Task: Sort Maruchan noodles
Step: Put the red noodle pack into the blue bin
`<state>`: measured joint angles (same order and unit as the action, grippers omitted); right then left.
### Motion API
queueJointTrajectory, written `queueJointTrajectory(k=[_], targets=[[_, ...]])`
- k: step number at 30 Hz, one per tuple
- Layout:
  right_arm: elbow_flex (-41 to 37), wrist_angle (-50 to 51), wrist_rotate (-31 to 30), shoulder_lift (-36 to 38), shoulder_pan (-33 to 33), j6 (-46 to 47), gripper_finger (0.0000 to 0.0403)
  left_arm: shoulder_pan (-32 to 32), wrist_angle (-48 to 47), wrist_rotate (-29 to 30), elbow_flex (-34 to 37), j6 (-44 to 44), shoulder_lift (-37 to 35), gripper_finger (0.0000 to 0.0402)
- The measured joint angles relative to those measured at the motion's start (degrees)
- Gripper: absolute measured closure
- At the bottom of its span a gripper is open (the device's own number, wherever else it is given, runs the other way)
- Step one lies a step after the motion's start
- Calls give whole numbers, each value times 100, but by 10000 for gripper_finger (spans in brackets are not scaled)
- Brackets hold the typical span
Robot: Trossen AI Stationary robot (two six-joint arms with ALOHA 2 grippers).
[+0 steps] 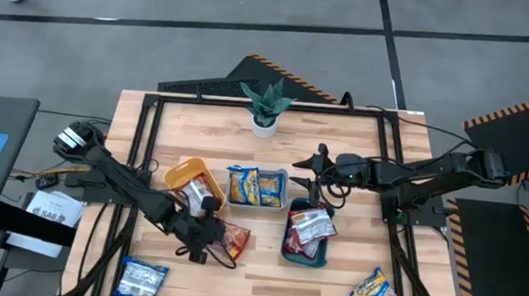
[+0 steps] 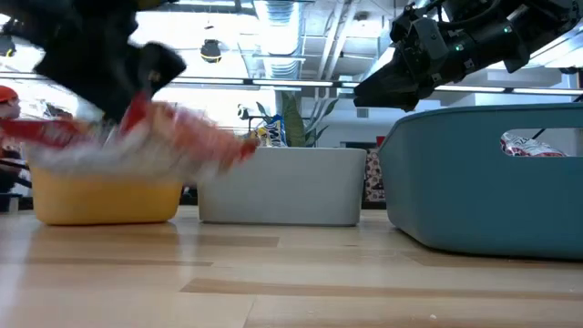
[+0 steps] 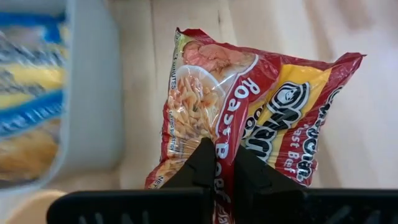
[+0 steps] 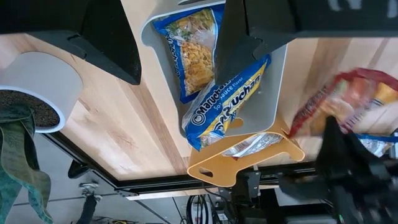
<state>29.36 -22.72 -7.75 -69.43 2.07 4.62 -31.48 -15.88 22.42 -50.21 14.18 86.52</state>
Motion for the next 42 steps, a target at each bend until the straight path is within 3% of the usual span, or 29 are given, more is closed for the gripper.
queueJointTrajectory(k=[6,10,18,27,37,42], targets=[[0,-69,0,0,0,-4,177,71,423,196,-5,-515,-539,398],[0,-366,0,0,0,-13,177,430,1123,25,-14,-1340,-589,399],[0,-924,0,128,0,-161,177,1593,3338,-1564,-20,-2756,-56,399],[2,-887,-9,633,0,-225,177,2042,5528,-2758,-248,-2966,968,399],[2,-507,-22,985,-17,-210,177,2022,5578,-3115,-1828,-3003,2471,399],[2,-431,-22,981,-17,-210,177,2013,5579,-2575,-2282,-2887,2976,396]])
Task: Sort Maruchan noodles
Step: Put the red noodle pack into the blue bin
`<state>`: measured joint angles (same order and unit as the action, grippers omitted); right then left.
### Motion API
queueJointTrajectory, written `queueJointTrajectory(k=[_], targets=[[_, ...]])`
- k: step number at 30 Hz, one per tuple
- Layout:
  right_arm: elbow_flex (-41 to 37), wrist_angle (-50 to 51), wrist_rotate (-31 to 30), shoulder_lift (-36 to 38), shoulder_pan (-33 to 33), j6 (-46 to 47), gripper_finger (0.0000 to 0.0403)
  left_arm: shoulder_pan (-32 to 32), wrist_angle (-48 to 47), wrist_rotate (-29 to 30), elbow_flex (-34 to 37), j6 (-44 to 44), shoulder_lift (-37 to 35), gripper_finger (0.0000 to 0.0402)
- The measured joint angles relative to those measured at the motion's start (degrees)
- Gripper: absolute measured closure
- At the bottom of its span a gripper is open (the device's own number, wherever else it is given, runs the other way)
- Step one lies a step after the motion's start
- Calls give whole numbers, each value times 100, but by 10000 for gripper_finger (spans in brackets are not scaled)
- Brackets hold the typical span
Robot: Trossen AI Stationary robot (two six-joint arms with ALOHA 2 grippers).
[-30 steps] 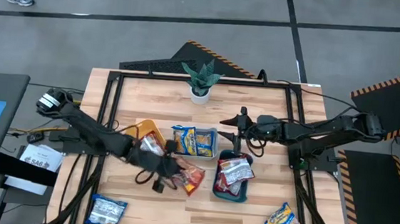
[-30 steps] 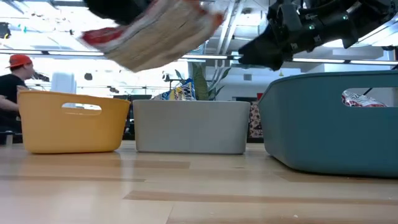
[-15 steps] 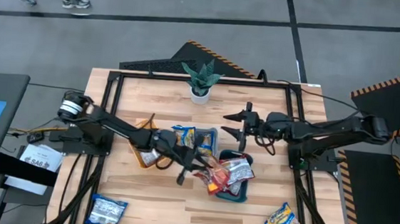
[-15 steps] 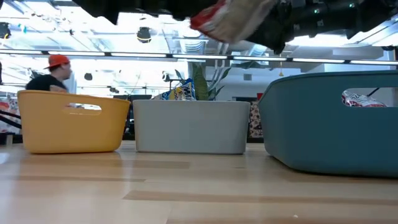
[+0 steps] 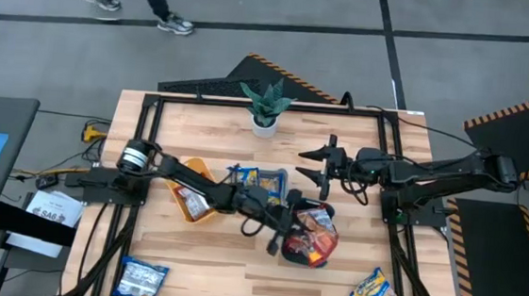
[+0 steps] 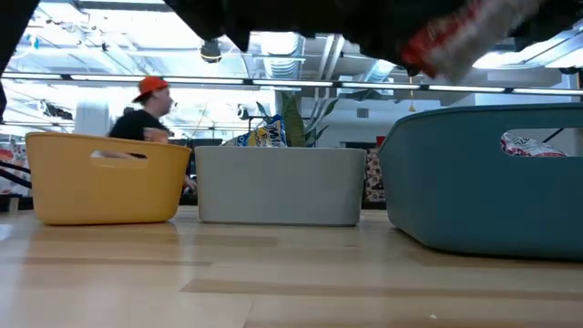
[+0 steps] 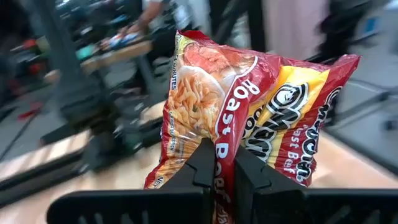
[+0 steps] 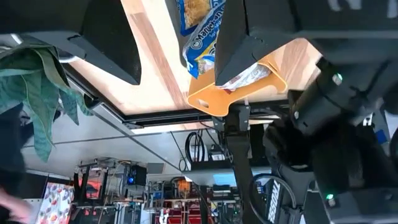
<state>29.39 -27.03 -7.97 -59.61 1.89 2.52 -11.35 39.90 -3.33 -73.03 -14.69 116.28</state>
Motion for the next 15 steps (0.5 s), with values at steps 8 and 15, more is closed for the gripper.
queueJointTrajectory(k=[8,15], targets=[[0,0,-2,0,2,-2,177,4,-296,888,-120,58,283,349],[0,2,-2,0,2,0,177,-88,-750,941,-120,297,174,291]])
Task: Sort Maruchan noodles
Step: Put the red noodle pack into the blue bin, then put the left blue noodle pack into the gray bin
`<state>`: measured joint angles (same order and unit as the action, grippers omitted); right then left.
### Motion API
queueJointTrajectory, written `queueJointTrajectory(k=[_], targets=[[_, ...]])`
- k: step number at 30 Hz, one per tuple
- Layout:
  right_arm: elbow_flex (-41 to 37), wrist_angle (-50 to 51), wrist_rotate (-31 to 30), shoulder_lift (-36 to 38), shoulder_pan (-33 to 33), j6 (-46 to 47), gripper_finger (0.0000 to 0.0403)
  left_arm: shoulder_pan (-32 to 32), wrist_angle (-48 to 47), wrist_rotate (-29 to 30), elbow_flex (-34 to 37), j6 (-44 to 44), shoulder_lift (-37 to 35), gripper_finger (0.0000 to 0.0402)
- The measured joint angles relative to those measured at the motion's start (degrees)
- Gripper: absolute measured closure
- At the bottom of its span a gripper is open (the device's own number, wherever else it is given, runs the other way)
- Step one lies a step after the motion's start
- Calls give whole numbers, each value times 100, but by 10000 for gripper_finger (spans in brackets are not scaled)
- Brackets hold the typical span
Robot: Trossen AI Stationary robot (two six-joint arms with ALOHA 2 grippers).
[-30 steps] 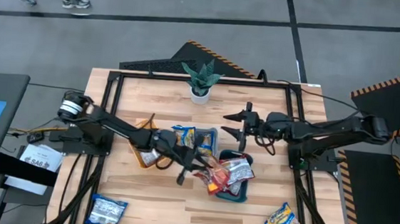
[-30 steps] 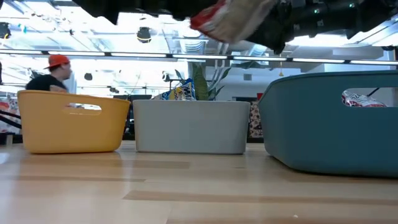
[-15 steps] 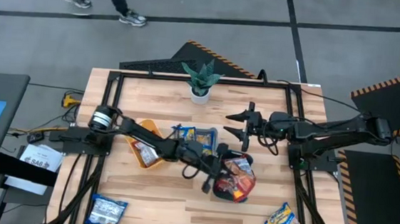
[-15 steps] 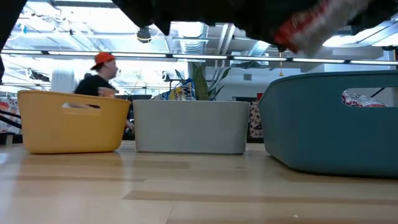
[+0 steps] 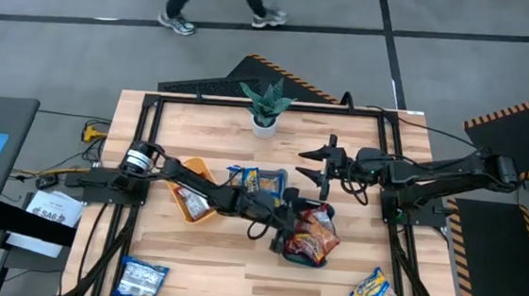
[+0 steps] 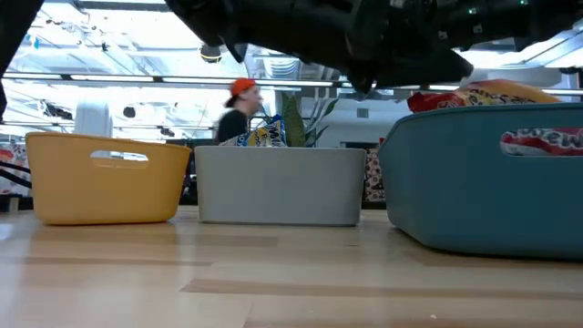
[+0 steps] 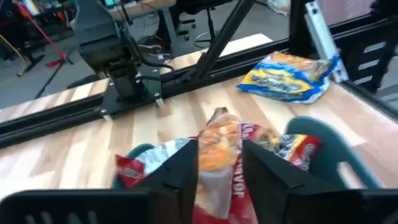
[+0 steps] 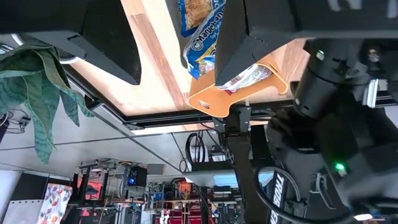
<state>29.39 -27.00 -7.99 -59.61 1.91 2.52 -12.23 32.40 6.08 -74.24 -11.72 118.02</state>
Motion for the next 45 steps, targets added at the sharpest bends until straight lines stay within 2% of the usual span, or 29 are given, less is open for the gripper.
queueJointTrajectory(k=[3,6,10,13,16,19,25,28,32,37,41,45], targets=[[0,2,0,0,0,0,177,-82,-344,-4,0,144,-130,256],[0,2,0,0,0,0,177,-129,-1162,-20,7,147,-486,226],[0,152,-45,0,0,92,177,-87,-2516,-63,24,247,-1390,209],[-2,600,-477,50,0,101,177,-28,-2927,-105,399,418,-2193,211],[-2,1062,-801,50,0,242,177,-22,-2497,-80,1202,491,-3141,223],[-2,1330,-870,118,0,346,177,-119,-1552,113,2344,567,-4153,253],[0,1445,-870,232,0,571,177,-333,537,1265,4682,677,-5808,377],[0,1445,-868,232,-2,668,177,-335,560,2078,5431,1236,-6372,394],[0,1435,-868,229,0,749,177,-330,-888,3208,5770,2357,-6972,401],[0,1437,-868,216,0,763,177,-330,-3624,4114,5356,3852,-7278,401],[0,1453,-868,216,0,758,177,-360,-5665,4119,4681,5030,-7147,401],[0,1476,-866,216,0,756,177,-484,-7451,3404,3860,5974,-6757,401]])
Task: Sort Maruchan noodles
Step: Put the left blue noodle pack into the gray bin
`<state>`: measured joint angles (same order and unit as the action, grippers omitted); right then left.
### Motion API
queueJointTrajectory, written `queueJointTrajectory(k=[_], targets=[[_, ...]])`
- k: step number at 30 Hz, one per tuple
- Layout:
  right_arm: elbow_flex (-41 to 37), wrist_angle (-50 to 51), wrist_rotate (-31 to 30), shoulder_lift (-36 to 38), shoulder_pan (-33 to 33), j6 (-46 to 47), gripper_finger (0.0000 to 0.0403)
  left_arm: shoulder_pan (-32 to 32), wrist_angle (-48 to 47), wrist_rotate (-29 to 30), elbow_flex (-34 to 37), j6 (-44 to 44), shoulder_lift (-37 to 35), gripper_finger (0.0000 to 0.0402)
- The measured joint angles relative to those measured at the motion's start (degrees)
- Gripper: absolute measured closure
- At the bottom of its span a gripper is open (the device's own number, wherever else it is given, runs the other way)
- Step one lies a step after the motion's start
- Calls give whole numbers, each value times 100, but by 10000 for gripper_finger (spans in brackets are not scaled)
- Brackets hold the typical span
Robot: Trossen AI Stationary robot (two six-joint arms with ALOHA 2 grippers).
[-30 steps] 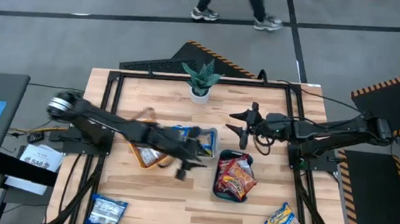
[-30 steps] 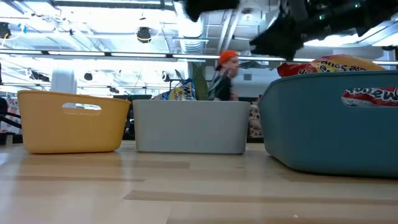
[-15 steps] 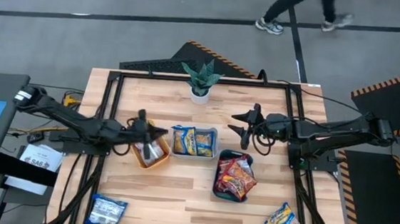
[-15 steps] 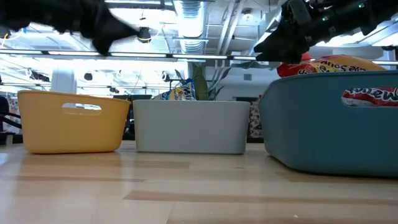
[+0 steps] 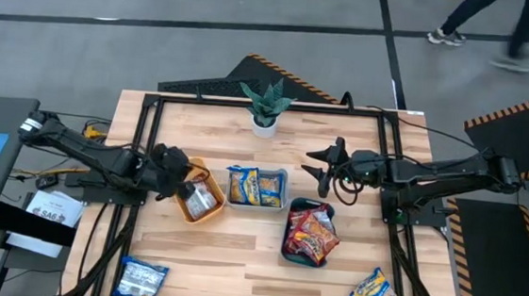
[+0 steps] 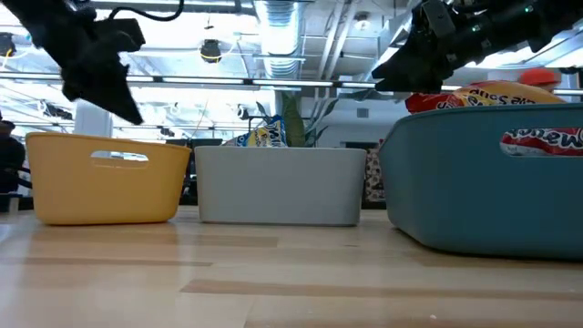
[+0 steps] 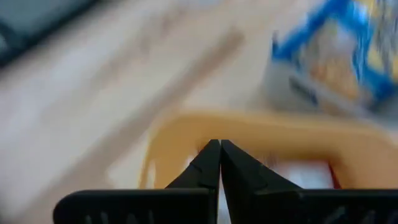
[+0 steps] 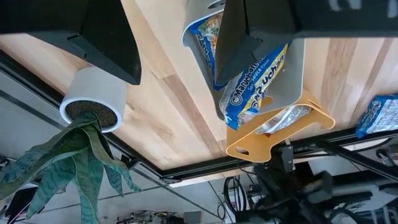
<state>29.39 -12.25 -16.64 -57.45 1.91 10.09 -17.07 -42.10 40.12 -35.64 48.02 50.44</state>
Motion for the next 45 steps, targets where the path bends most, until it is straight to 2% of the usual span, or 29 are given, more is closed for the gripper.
queueJointTrajectory(k=[6,9,11,20,33,40,45], targets=[[0,4,0,0,0,0,177,-216,-2793,-1928,-1072,1294,1024,401],[0,4,0,0,0,-2,177,-366,-3895,-2781,-1133,1929,1566,401],[0,6,0,0,0,-2,177,-464,-4182,-2948,-1022,2081,1856,401],[0,4,0,0,0,-2,177,-378,-3009,-2280,-435,1642,2555,401],[0,2,2,0,0,0,177,-10,-2955,-757,-430,1558,2491,401],[0,2,2,0,0,0,177,341,-1899,-514,-430,483,2491,401],[0,2,4,0,0,0,177,529,-1660,25,-430,-8,2491,401]])
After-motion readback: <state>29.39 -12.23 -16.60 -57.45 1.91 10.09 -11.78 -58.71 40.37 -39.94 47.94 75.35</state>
